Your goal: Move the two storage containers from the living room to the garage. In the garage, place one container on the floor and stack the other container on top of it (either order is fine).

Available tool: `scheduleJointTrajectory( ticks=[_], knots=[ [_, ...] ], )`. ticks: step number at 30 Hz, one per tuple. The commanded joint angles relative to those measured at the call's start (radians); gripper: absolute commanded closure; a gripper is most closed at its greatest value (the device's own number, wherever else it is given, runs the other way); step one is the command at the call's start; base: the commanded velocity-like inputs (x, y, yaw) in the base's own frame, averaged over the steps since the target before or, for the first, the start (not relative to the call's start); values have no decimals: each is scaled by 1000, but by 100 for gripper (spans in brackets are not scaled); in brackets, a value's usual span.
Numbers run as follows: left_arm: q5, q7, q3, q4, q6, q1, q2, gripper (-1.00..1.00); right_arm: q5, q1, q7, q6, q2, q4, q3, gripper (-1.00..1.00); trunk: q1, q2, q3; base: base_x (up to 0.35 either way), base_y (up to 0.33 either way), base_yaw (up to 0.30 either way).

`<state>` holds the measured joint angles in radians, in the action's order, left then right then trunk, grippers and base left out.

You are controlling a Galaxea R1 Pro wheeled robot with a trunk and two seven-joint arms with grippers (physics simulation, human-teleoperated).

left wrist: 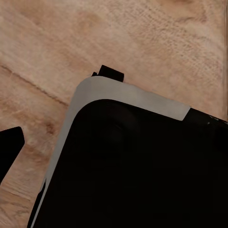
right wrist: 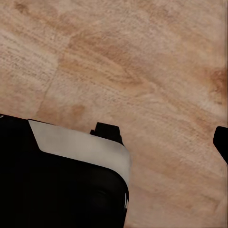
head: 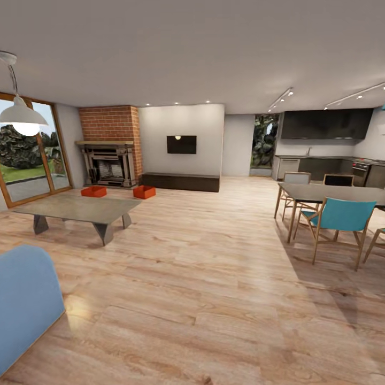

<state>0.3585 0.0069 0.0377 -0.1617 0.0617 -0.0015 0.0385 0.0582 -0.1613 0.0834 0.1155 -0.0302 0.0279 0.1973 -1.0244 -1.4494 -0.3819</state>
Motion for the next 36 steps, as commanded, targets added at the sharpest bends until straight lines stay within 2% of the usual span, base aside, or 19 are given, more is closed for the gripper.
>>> scheduleJointTrajectory(
  ticks=[1, 12, 20, 25, 26, 28, 31, 36],
  knots=[
    [2, 1, 4, -2, 6, 0, 0, -100, 6, -1, 6, 4, 0, 3, 4, -100, -1, -1, -1, 324, 0, 0],
    [-4, 1, 4, -18, 6, 0, 0, -100, 1, -1, 6, 3, 1, 4, 3, -100, -1, -1, -1, 324, 0, 0],
    [-7, 1, 4, -90, 11, 0, 11, -100, -2, 3, 6, 4, 5, 6, 2, -100, -1, -1, -1, 324, 0, 0],
    [-5, 2, 4, -83, 9, 0, 16, -100, -1, 23, 6, 7, 45, 6, 2, -100, -1, -1, -1, 324, 0, 0],
    [-2, 2, 4, -77, 8, 0, 16, -100, 1, 52, 6, 36, 76, 6, 3, -100, -1, -1, -1, 324, 0, 0],
    [1, 2, 4, -72, 8, 0, 16, -100, 1, 76, 6, 66, 94, 6, 2, -100, -1, -1, -1, 324, 0, 0],
    [3, 2, 4, -69, 7, 0, 17, -100, 1, 89, 6, 83, 105, 6, 2, -100, -1, -1, -1, 324, 0, 0],
    [4, 2, 4, -69, 7, 0, 16, -100, 1, 92, 6, 87, 107, 4, 2, -100, -1, -1, -1, 324, 0, 0]
  ],
)
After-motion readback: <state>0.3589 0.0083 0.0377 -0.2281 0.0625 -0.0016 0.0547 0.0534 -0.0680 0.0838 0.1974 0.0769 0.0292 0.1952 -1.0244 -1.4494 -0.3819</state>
